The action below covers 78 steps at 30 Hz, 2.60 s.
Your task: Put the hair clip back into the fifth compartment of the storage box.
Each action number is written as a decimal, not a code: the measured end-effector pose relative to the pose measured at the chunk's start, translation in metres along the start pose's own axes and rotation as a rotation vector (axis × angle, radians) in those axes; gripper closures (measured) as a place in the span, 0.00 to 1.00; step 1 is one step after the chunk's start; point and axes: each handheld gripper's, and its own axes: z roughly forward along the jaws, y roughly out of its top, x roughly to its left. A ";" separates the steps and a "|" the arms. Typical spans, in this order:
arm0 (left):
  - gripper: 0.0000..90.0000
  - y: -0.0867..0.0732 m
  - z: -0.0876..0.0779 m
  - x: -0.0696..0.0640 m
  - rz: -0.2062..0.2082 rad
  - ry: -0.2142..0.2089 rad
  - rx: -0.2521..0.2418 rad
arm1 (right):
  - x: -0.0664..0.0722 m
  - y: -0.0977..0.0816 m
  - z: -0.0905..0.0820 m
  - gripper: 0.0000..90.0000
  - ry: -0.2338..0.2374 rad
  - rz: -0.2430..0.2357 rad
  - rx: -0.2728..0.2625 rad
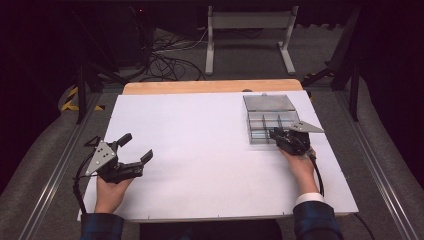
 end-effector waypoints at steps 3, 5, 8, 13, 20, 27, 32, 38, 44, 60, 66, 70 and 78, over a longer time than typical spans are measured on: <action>0.08 0.000 0.000 0.000 -0.002 -0.001 0.000 | 0.000 0.000 0.000 0.75 0.004 0.005 -0.004; 0.08 0.000 0.000 0.000 -0.002 -0.001 -0.001 | 0.000 0.000 0.000 0.73 0.010 0.002 -0.007; 0.08 0.000 0.000 0.000 -0.001 0.000 -0.001 | 0.001 0.000 0.000 0.70 0.024 -0.005 -0.011; 0.08 0.000 0.000 0.000 0.001 0.000 0.000 | 0.002 0.001 -0.003 0.64 0.037 -0.007 -0.033; 0.08 0.000 0.000 0.000 0.001 0.002 0.001 | 0.003 -0.001 -0.004 0.55 0.045 -0.008 -0.040; 0.08 0.000 0.000 0.001 0.004 0.005 0.004 | 0.005 0.000 -0.004 0.49 0.057 -0.017 -0.046; 0.08 0.000 0.000 0.002 0.007 0.006 0.003 | 0.005 -0.001 -0.003 0.44 0.061 -0.013 -0.044; 0.08 -0.001 0.001 0.000 0.000 0.005 0.006 | 0.004 -0.001 -0.003 0.35 0.059 0.001 -0.053; 0.08 -0.001 0.001 0.000 0.002 0.005 0.005 | 0.004 0.000 -0.004 0.27 0.056 0.003 -0.064; 0.07 -0.001 0.001 0.000 0.013 0.008 0.007 | 0.010 0.000 -0.007 0.13 0.076 -0.002 -0.079; 0.07 -0.001 0.001 0.000 0.010 0.006 0.008 | 0.014 0.001 -0.011 0.12 0.078 -0.007 -0.097; 0.07 -0.001 0.001 0.000 0.010 0.004 0.008 | 0.014 0.001 -0.014 0.11 0.087 -0.007 -0.115; 0.07 -0.001 0.001 0.000 0.009 0.004 0.008 | 0.017 0.001 -0.021 0.09 0.084 -0.013 -0.138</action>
